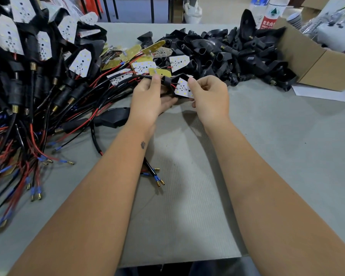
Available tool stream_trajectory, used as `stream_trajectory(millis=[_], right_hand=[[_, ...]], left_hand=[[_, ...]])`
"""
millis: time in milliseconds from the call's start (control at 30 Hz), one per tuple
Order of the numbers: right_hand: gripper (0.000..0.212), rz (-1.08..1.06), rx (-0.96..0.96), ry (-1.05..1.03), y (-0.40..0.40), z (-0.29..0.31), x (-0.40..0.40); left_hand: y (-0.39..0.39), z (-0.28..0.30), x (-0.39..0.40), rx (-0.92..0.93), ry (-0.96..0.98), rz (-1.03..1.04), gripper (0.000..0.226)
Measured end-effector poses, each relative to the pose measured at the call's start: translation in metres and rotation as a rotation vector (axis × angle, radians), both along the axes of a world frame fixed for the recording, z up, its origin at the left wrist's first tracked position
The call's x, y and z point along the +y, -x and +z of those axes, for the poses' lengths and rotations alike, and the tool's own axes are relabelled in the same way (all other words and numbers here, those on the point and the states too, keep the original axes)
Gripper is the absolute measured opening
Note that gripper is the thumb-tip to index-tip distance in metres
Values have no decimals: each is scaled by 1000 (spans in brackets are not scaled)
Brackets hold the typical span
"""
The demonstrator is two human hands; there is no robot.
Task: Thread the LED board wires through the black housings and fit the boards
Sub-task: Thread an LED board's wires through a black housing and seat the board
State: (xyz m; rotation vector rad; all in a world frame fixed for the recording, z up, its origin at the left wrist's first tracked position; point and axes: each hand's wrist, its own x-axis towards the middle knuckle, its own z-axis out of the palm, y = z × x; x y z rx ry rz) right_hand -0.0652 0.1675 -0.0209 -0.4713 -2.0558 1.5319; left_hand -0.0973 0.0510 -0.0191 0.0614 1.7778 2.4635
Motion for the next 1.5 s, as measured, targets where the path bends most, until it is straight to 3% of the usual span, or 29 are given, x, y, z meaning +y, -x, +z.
stream_trajectory(millis=[133, 533, 667, 767, 900, 1100, 1200, 1300, 1500], right_hand=[[19, 3, 69, 20, -1, 4, -2], [22, -108, 76, -226, -2, 1, 2], [13, 115, 88, -138, -5, 1, -2], [15, 284, 36, -222, -6, 1, -7], [38, 330, 3, -205, -6, 1, -5], [27, 405, -65, -233, -7, 2, -8], [28, 502, 25, 38, -11, 7, -10], [24, 390, 69, 214, -9, 11, -9], [24, 356, 21, 209, -6, 8, -4]], left_hand=[[2, 0, 0, -26, -48, 19, 26], [-1, 2, 0, 6, 58, -11, 28], [-1, 4, -2, -1, 79, 23, 28], [-2, 7, -3, -14, 68, 39, 30], [0, 7, -2, -9, 107, 29, 33], [3, 5, -1, 65, 104, 74, 36], [5, 3, -4, 83, 129, 36, 37], [2, 2, -5, 146, 234, -73, 40], [-16, 2, 9, 335, 646, -402, 26]])
